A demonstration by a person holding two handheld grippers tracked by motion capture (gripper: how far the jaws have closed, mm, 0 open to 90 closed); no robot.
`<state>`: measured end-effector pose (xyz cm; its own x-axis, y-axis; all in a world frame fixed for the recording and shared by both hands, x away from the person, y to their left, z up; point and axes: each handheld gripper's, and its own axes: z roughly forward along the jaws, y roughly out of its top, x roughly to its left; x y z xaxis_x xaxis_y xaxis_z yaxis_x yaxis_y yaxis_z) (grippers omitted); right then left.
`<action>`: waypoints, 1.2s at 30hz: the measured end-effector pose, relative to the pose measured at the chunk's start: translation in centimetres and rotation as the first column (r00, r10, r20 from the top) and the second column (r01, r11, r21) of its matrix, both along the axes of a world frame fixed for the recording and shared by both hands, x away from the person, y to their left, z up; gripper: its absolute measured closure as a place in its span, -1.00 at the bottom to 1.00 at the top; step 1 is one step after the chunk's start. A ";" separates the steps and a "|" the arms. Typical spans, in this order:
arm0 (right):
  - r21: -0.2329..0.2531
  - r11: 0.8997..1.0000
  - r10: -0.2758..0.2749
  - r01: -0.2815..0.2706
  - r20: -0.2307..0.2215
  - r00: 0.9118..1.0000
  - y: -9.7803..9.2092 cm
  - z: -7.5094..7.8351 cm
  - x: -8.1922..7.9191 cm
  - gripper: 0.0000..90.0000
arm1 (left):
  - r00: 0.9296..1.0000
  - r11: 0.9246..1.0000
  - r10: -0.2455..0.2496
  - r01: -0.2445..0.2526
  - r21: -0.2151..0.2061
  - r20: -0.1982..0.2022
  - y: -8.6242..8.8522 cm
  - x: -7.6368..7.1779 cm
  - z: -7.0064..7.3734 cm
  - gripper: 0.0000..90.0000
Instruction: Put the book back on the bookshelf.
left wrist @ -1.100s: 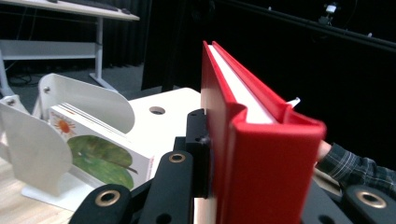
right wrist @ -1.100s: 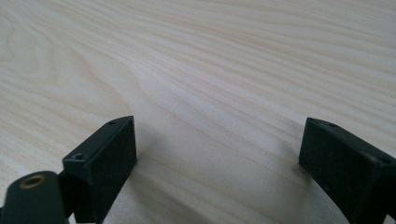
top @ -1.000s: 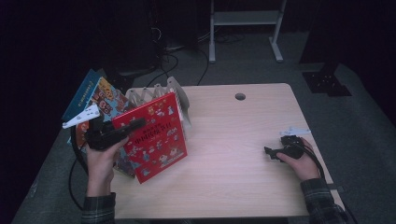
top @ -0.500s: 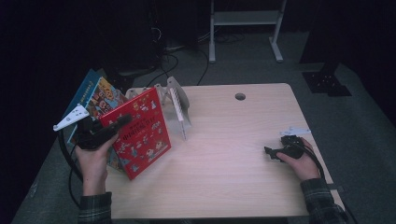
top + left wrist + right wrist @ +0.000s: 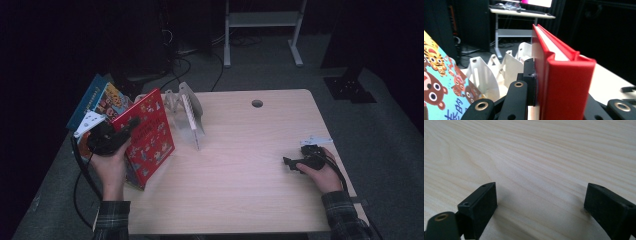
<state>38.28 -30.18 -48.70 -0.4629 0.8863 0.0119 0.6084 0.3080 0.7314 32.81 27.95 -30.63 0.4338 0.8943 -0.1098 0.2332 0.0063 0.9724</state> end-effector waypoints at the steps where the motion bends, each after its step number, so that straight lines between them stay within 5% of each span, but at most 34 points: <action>1: 0.000 1.000 -0.001 0.001 0.000 1.000 0.0 0.0 0.0 -0.78 | 1.000 1.000 0.010 -0.010 0.004 0.001 -0.2 0.3 -0.1 0.77; 14: 0.001 1.000 -0.004 0.004 -0.002 1.000 0.0 0.0 0.0 -0.78 | 0.997 0.997 0.075 -0.076 0.034 0.009 -1.4 3.9 -1.8 0.77; 36: 0.001 1.000 -0.004 0.004 -0.001 1.000 -0.1 0.0 0.1 -0.78 | 0.989 0.991 0.134 -0.135 0.017 0.059 -1.5 8.2 -2.8 0.77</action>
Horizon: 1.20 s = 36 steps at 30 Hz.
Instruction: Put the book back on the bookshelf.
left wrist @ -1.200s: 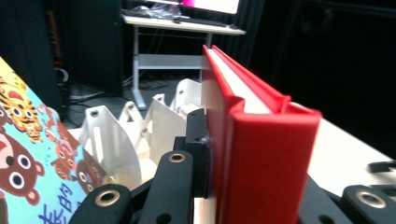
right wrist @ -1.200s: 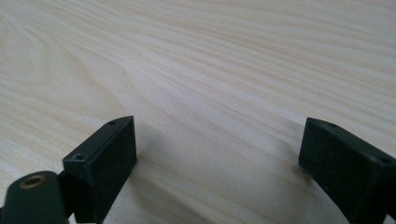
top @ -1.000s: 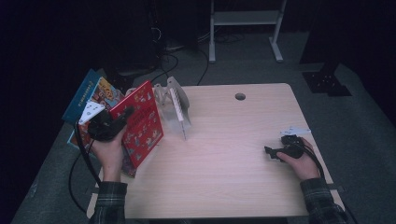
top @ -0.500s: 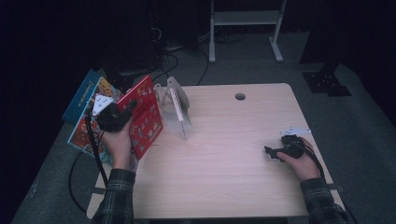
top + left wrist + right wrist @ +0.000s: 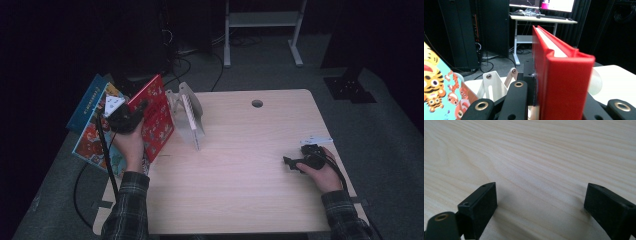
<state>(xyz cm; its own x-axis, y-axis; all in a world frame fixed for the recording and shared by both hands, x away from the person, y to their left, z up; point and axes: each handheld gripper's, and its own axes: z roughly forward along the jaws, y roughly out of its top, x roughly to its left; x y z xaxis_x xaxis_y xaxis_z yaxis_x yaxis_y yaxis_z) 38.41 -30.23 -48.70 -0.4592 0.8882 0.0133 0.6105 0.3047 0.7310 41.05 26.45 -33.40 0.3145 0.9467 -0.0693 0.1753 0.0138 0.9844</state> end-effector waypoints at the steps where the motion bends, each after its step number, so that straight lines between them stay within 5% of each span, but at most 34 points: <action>1: 0.000 1.000 0.000 0.000 0.000 1.000 0.0 0.0 0.0 -0.78 | 1.000 1.000 0.001 -0.001 -0.002 0.004 -0.1 0.1 -0.1 0.77; 16: -0.001 1.000 -0.001 0.001 -0.001 1.000 0.0 0.0 0.0 -0.78 | 1.000 0.999 0.021 -0.020 -0.043 0.016 1.5 -0.2 -1.2 0.76; 29: -0.001 1.000 -0.001 0.001 -0.001 1.000 0.0 0.0 0.0 -0.78 | 0.998 0.998 0.046 -0.047 -0.035 -0.046 2.1 -1.6 -1.3 0.73; 36: -0.001 1.000 -0.001 0.001 -0.001 1.000 0.0 0.0 0.0 -0.78 | 0.995 0.998 0.057 -0.060 -0.028 -0.085 2.4 -2.1 -0.9 0.43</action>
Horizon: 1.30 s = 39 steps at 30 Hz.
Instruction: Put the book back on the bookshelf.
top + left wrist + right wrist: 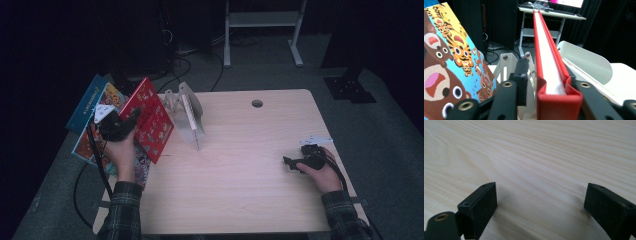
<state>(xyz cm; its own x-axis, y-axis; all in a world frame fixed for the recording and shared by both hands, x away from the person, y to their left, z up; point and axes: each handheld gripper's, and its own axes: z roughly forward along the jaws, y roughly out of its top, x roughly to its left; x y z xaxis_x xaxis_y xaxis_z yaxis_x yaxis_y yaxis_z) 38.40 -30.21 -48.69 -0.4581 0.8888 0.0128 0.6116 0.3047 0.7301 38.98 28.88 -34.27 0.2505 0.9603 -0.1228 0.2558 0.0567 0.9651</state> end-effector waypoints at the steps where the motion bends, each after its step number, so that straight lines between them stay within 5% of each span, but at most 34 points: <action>1: 0.000 1.000 0.000 0.000 0.000 1.000 0.0 0.0 0.0 -0.78 | 1.000 1.000 0.001 -0.001 0.006 -0.004 -0.1 -0.1 0.1 0.33; 7: 0.000 1.000 -0.001 0.001 0.000 1.000 0.0 0.0 0.0 -0.78 | 0.999 0.998 0.020 -0.019 0.053 -0.030 -0.6 -1.2 0.4 -0.18; 15: 0.000 1.000 -0.001 0.001 0.000 1.000 0.0 0.0 0.0 -0.78 | 0.997 0.997 0.043 -0.039 0.064 -0.069 -1.1 -2.6 0.5 -0.47; 27: 0.000 1.000 -0.001 0.001 0.000 1.000 0.0 0.0 0.0 -0.78 | 0.992 0.996 0.044 -0.035 0.082 -0.117 -1.2 -4.1 0.6 -0.78; 39: 0.000 1.000 -0.001 0.001 -0.001 1.000 0.0 0.0 0.0 -0.78 | 0.992 0.997 0.036 -0.028 0.071 -0.121 -1.2 -6.3 0.5 -0.95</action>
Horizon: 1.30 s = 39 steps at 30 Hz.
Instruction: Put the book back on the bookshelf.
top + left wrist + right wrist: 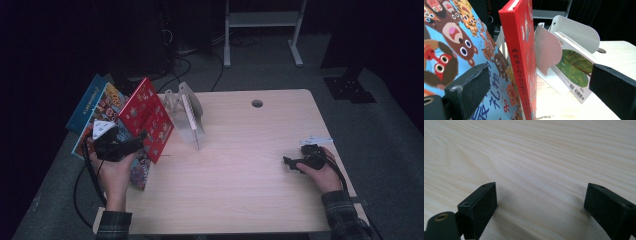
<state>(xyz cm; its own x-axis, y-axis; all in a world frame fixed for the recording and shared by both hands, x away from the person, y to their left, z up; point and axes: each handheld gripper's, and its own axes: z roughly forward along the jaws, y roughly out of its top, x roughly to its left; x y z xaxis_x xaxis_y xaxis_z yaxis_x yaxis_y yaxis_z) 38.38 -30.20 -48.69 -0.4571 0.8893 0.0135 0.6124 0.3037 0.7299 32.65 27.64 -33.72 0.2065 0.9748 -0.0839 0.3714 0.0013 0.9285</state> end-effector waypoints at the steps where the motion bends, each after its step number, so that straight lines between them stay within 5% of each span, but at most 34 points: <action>1: 0.000 1.000 0.000 0.000 0.000 1.000 0.0 0.0 0.0 -0.78 | 1.000 1.000 -0.001 0.001 -0.002 0.002 0.0 -0.2 0.0 -0.95; 26: -0.001 1.000 -0.005 0.005 -0.001 1.000 0.1 0.0 0.2 -0.78 | 0.995 0.995 -0.101 0.101 -0.014 0.016 -1.9 -6.2 -1.0 -0.96; 39: -0.001 1.000 -0.004 0.004 -0.001 1.000 0.1 0.0 0.2 -0.79 | 0.991 0.991 -0.135 0.135 -0.025 -0.004 -2.8 -7.0 -1.9 -0.96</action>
